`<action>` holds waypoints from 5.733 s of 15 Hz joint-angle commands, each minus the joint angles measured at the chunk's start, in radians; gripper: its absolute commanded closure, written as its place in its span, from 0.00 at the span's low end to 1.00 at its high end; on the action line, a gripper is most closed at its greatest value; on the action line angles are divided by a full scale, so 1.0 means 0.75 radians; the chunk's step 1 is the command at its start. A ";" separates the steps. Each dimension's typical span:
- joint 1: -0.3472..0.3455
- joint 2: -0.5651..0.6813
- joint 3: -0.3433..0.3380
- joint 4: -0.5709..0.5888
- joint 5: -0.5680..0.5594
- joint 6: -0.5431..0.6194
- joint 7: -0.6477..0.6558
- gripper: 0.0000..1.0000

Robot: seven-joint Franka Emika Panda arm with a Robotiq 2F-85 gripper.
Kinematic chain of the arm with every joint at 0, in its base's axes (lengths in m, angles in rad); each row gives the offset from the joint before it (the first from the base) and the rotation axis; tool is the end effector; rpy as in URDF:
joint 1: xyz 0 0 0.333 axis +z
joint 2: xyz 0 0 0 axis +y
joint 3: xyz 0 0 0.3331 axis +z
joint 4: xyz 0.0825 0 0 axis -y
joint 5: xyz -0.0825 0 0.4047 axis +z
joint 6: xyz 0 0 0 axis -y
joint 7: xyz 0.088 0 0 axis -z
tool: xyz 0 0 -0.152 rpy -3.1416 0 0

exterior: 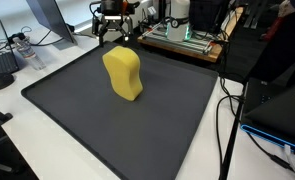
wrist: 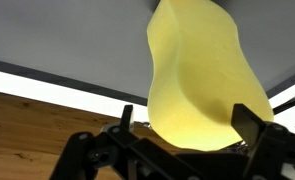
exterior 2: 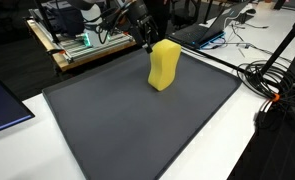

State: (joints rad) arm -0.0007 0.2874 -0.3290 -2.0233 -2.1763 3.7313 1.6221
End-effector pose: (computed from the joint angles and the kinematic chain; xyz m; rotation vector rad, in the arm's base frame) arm 0.5385 -0.0434 0.2946 -2.8178 -0.6683 -0.8743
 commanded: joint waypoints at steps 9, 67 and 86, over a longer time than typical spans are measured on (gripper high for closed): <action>-0.002 0.039 0.038 0.041 -0.011 0.037 -0.203 0.73; 0.133 -0.059 -0.078 -0.040 -0.218 -0.043 -0.061 0.00; 0.660 -0.179 -0.655 0.056 -0.446 0.378 0.679 0.00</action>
State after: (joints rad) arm 0.4070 0.1641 -0.7310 -2.0259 -2.5112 3.9234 2.0038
